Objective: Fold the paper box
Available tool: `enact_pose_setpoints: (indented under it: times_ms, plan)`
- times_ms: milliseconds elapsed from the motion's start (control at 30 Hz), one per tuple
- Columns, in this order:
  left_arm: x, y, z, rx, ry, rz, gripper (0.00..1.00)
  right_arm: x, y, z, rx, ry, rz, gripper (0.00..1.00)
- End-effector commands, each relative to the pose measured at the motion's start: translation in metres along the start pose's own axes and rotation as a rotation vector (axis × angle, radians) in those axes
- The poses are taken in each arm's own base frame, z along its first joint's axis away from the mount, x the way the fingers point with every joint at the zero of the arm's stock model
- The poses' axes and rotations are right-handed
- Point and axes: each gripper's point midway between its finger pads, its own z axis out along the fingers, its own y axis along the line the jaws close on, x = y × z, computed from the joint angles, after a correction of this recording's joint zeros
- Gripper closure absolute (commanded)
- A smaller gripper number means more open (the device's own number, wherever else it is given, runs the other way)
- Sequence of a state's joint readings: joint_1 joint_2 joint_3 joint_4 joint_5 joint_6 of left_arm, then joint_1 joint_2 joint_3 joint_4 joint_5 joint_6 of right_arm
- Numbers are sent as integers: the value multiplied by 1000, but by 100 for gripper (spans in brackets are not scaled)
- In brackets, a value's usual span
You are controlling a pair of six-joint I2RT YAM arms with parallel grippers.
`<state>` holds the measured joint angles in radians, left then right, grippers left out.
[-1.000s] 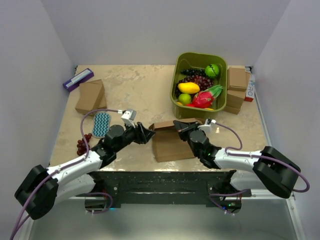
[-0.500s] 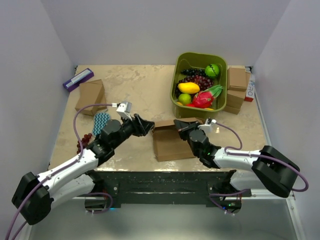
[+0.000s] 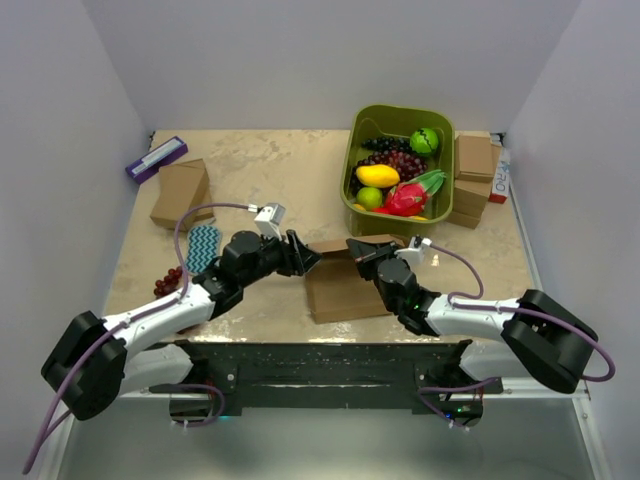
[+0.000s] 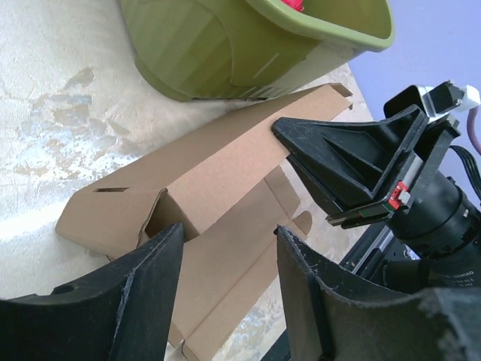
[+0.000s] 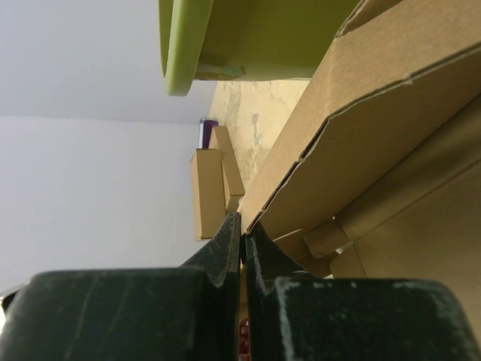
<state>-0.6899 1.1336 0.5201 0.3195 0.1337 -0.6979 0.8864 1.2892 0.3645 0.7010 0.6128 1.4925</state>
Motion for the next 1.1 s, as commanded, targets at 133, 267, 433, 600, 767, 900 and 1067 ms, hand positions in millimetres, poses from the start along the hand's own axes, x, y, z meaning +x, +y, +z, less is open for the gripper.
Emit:
enact_pose_setpoints:
  times_ms: [133,267,433,600,767,900,1067]
  plan:
    - [-12,-7,10,21,-47,-20,42,-1,-35,-2,104,-5,-100,100]
    - [-14,-8,17,40,-64,-34,43,1,-36,-2,106,3,-101,100]
    - [-16,-14,23,79,-82,-51,49,1,-36,-2,103,1,-100,100]
    - [-13,-12,23,76,-81,-48,50,-1,-36,-3,106,-7,-96,100]
    - [15,18,14,-20,-11,5,40,-10,-36,-5,127,-40,-97,100]
    - [43,48,5,-119,89,90,38,-14,-30,-6,121,-55,-100,100]
    - [44,76,-4,-264,119,182,35,-16,-33,-7,127,-64,-97,100]
